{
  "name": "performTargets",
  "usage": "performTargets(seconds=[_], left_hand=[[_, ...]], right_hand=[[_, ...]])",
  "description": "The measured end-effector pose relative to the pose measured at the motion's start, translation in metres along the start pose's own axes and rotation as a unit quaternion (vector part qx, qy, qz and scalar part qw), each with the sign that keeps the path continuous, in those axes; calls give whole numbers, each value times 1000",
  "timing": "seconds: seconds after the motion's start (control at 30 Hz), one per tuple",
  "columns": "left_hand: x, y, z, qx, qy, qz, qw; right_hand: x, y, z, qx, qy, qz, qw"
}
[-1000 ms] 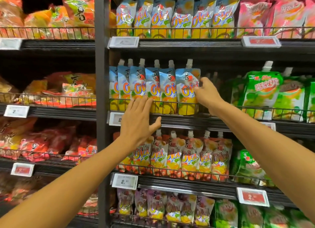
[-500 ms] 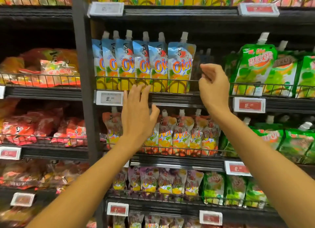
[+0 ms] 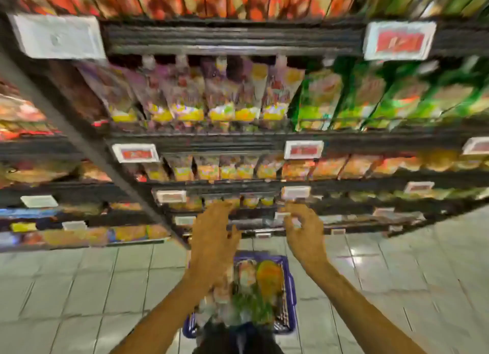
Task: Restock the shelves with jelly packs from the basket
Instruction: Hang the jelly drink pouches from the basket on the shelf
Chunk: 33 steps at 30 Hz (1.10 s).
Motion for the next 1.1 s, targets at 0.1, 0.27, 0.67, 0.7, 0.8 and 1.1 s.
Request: performTargets(seconds=[0.1, 0.27, 0.67, 0.7, 0.8, 1.1], left_hand=[[-48, 49, -108, 12, 147, 103, 984], [-104, 112, -254, 20, 220, 122, 968], [-166, 229, -508, 13, 351, 144, 925], [-168, 232, -520, 2, 353, 146, 924], [-175, 233, -547, -24, 361, 157, 919], [-183, 222, -572, -48, 336, 158, 927]], right_hand=[[-46, -106, -57, 6, 120, -161, 980], [-105, -258, -138, -30, 92, -310, 946], [-178, -506, -254, -128, 140, -431, 882], [-182, -518, -257, -132, 134, -454, 871], [-191, -550, -266, -147, 136, -512, 836], [-177, -584, -268, -173, 147, -487, 843]])
Point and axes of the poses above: each hand's wrist, its own x-axis towards the middle knuckle, its own z-axis out of the back of the hand, y = z × x, the point moved 6 cm from there along x, towards the middle knuckle
